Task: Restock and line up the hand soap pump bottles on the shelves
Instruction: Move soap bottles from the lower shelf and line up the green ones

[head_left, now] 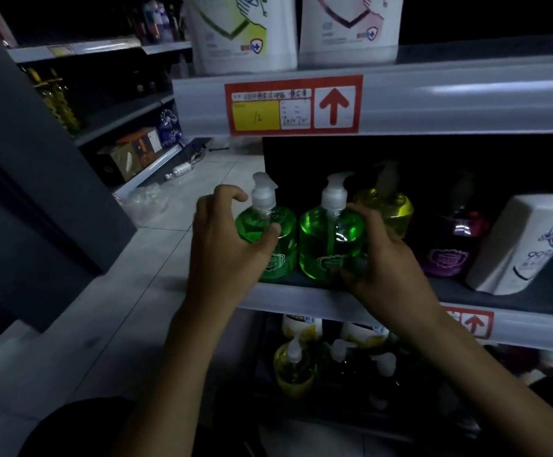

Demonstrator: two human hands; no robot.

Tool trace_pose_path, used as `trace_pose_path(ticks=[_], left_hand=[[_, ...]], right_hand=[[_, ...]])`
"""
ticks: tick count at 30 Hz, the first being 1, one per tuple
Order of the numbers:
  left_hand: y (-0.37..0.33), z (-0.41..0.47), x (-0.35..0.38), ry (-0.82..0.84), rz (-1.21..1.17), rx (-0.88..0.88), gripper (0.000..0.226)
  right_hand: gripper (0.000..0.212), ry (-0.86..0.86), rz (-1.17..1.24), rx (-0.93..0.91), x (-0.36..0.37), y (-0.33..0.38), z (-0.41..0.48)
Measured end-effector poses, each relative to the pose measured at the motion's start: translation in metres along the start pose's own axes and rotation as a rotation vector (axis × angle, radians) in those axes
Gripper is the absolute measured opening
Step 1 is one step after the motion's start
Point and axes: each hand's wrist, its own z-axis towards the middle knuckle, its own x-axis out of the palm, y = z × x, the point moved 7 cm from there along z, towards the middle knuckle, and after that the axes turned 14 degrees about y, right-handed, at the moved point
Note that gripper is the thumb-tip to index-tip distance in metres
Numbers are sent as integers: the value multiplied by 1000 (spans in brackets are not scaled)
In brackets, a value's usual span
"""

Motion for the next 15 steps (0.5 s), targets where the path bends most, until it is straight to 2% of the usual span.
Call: trace_pose_path(ticks=[2,4,8,12,15], left_hand=[[11,3,17,116,-68,-40,66],[17,4,27,139,-6,-36,77],[25,8,21,40,26,-11,72],[28,9,18,51,-8,5,72],[30,10,17,85,-34,30,71]], right_hand=[[88,-36,-7,-5,5,4,4],[89,-73,-25,9,9,6,6],[88,-117,-147,88,16,9,12],[83,-157,-268,157,22,11,23],[78,-138,-206,163,23,7,36]])
